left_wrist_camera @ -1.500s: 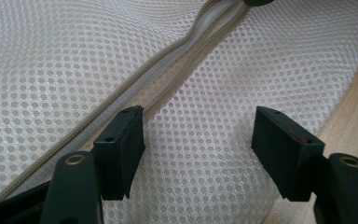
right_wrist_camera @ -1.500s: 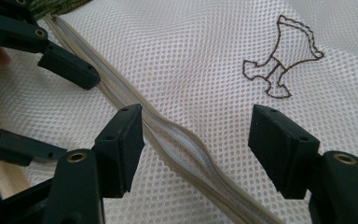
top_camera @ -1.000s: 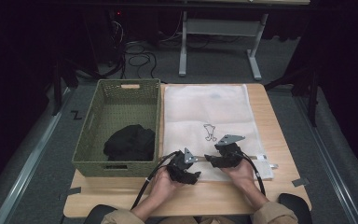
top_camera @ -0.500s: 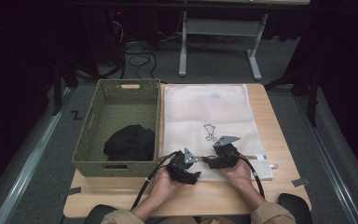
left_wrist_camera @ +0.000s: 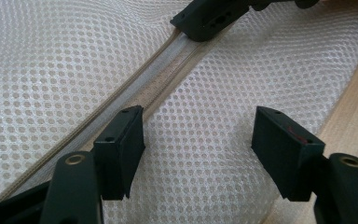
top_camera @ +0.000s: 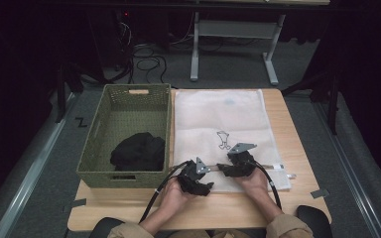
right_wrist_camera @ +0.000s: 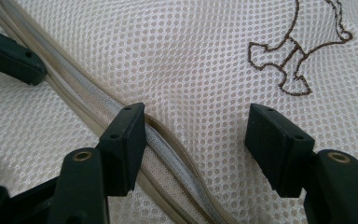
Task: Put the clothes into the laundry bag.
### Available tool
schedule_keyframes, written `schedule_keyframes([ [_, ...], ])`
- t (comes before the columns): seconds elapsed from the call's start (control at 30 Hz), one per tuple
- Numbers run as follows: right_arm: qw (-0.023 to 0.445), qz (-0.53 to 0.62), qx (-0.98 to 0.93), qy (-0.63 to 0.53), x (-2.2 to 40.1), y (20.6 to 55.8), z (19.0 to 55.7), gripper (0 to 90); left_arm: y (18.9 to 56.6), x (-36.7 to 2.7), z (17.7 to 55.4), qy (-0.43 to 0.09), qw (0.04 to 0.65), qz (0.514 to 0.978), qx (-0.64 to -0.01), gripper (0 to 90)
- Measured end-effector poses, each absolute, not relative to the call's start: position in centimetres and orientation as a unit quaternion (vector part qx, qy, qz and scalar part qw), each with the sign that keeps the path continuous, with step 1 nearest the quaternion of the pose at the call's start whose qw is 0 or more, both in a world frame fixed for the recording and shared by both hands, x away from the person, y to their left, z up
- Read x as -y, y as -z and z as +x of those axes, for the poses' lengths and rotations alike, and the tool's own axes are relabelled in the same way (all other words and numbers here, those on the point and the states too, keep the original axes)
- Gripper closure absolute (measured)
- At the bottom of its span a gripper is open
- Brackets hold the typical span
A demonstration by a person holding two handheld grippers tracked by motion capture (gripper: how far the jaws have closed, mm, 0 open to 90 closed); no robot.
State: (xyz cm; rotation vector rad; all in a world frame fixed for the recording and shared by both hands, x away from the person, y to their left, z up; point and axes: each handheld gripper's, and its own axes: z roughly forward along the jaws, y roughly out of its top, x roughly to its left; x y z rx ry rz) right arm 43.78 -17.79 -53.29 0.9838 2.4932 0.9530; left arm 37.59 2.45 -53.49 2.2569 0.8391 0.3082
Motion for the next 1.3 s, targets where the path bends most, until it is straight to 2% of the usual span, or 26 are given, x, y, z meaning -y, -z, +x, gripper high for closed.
schedule_keyframes([
  [0.27,0.153,0.340,-0.867,-0.332,17.7,53.3,43.7,42.9,53.5,-2.5,37.6,-0.119,0.351,0.871,-0.324,34.4],
  [0.33,0.154,0.339,-0.866,-0.335,17.9,53.3,43.8,50.4,53.5,-2.5,37.6,-0.119,0.351,0.870,-0.324,34.4],
  [0.43,0.154,0.339,-0.866,-0.334,18.0,53.2,43.8,53.5,53.6,-2.5,37.5,-0.120,0.352,0.869,-0.325,34.4],
  [0.47,0.154,0.342,-0.865,-0.332,18.1,53.2,43.8,58.6,53.6,-2.5,37.5,-0.120,0.353,0.869,-0.325,34.4],
  [0.8,0.157,0.346,-0.864,-0.332,18.5,53.1,44.0,73.4,53.6,-2.5,37.5,-0.119,0.352,0.869,-0.326,34.4],
  [0.9,0.160,0.338,-0.867,-0.329,18.6,53.1,44.1,80.3,53.6,-2.5,37.5,-0.119,0.353,0.869,-0.326,34.4],
  [1.3,0.143,0.337,-0.870,-0.330,18.8,52.7,44.7,86.6,53.6,-2.6,37.5,-0.119,0.353,0.869,-0.325,34.4],
])
